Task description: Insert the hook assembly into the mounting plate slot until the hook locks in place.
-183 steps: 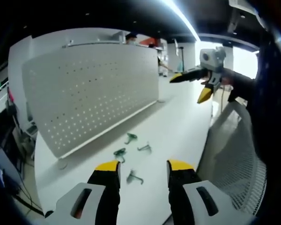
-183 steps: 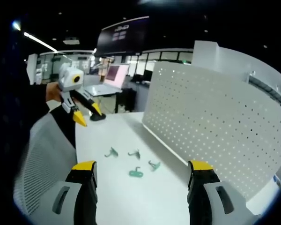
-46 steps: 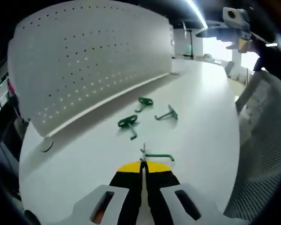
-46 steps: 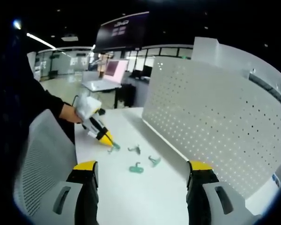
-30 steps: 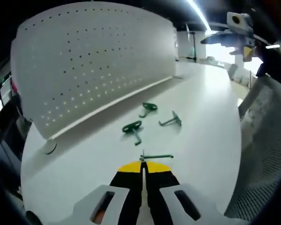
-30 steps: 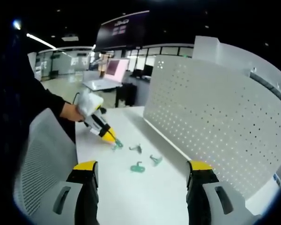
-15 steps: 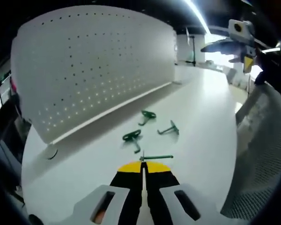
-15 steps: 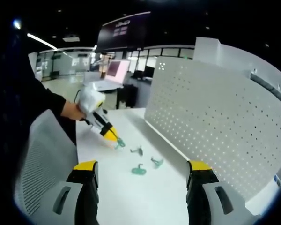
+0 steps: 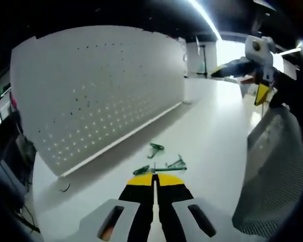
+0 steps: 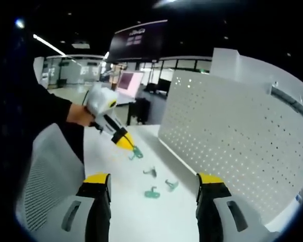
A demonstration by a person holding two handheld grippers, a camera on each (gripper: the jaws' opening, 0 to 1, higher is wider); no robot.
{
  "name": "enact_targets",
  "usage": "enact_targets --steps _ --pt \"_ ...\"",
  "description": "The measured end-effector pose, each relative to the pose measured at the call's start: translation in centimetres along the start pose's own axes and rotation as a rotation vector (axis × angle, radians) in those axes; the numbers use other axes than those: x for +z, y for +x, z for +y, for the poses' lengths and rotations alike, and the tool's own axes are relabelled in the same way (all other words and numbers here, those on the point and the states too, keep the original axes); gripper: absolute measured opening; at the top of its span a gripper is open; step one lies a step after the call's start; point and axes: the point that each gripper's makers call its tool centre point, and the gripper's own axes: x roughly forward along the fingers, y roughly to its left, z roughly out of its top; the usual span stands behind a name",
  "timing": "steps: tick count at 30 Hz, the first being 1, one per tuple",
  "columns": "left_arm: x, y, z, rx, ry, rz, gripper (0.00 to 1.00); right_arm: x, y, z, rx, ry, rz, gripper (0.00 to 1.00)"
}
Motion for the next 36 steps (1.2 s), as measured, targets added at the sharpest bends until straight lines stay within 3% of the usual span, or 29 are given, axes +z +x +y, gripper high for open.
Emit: enact_targets --steps 4,14,17,20,24,36 --pt "1.0 -0.2 -0.4 0.005 0.0 0.02 0.01 0.1 0.4 0.6 0.017 0.001 -0.008 0.61" --pt "3.8 -0.9 -2.0 -0.022 -0.002 -0.005 0.01 0.5 1.8 2.3 0.061 0.003 -0.036 0.5" --pt "4.3 -1.1 -2.4 -0.032 -0.025 -0.01 0.01 0.7 2.1 2.7 0.067 -0.001 -0.051 0.41" --pt "4.5 -1.2 -2.6 -0.038 -0.057 -0.009 0.01 0.9 2.6 3.0 0.068 -0.008 -0.063 0.39" --pt "4.7 -1.3 -3.2 -0.049 -0.078 0.0 0.01 1.1 3.0 3.5 0.075 -0.064 -0.077 0.29" --pt "6.4 -1.3 -4.9 -0.094 -0.127 -0.009 0.01 1.3 3.5 3.1 0.039 -0.157 -0.091 0.2"
